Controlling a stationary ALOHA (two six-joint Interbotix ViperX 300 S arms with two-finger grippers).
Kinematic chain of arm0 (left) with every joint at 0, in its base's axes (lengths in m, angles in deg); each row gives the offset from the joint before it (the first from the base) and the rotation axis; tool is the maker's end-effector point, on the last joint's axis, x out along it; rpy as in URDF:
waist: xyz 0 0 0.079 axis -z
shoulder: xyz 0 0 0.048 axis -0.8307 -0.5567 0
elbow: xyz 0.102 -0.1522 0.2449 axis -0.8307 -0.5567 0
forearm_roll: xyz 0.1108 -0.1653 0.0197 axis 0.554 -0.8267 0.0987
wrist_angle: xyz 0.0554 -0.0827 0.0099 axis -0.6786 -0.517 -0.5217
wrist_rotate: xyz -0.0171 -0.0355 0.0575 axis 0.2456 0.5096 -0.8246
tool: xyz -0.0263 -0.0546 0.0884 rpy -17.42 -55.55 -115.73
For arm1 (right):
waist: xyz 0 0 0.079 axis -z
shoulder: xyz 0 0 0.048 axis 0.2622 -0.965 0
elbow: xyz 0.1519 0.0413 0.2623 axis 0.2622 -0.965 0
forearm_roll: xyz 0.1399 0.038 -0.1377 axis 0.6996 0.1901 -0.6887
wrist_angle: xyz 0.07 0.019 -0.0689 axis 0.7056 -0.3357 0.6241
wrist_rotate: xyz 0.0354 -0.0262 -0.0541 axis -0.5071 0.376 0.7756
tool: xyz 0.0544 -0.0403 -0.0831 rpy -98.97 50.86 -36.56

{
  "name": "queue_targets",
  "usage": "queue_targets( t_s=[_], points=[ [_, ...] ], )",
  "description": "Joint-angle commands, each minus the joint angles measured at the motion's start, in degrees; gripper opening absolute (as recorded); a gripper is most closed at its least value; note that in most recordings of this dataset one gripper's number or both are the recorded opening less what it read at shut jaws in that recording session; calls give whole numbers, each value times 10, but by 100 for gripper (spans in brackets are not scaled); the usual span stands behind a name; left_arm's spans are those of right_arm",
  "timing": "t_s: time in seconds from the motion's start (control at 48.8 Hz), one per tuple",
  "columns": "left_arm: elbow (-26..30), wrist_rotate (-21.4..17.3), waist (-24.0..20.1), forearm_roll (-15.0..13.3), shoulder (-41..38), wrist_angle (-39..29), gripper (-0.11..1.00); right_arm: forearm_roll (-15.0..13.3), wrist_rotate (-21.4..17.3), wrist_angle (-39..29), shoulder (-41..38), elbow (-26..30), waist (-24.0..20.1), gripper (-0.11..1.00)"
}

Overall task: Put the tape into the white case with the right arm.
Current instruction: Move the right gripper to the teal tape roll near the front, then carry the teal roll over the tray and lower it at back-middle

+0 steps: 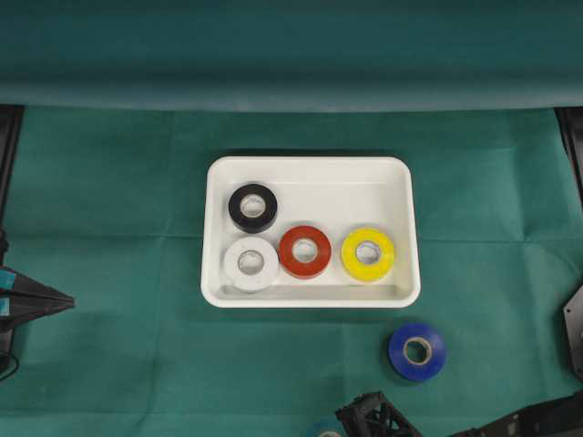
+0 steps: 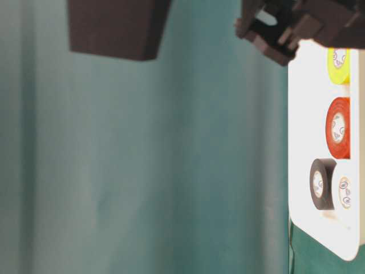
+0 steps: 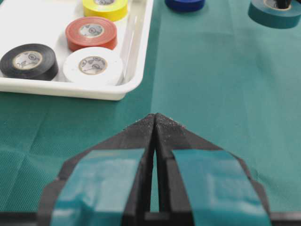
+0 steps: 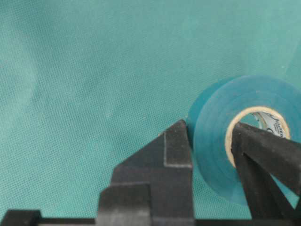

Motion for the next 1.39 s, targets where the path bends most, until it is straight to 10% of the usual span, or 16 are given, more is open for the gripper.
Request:
queue_targets(
  t_s=[0.0, 0.512, 0.984, 1.373],
  points=[
    [6, 0, -1, 0, -5, 6, 0, -1, 1, 2, 18, 13, -1, 2],
    [7, 0, -2, 0, -5, 6, 0, -6, 10, -33, 57, 8, 137, 2],
    [6, 0, -2, 0, -5, 6, 0, -91, 14, 25, 51, -9, 331, 2],
    [7, 0, -2, 0, -5, 6, 0, -115, 15, 95, 15, -10, 410, 2]
  ],
)
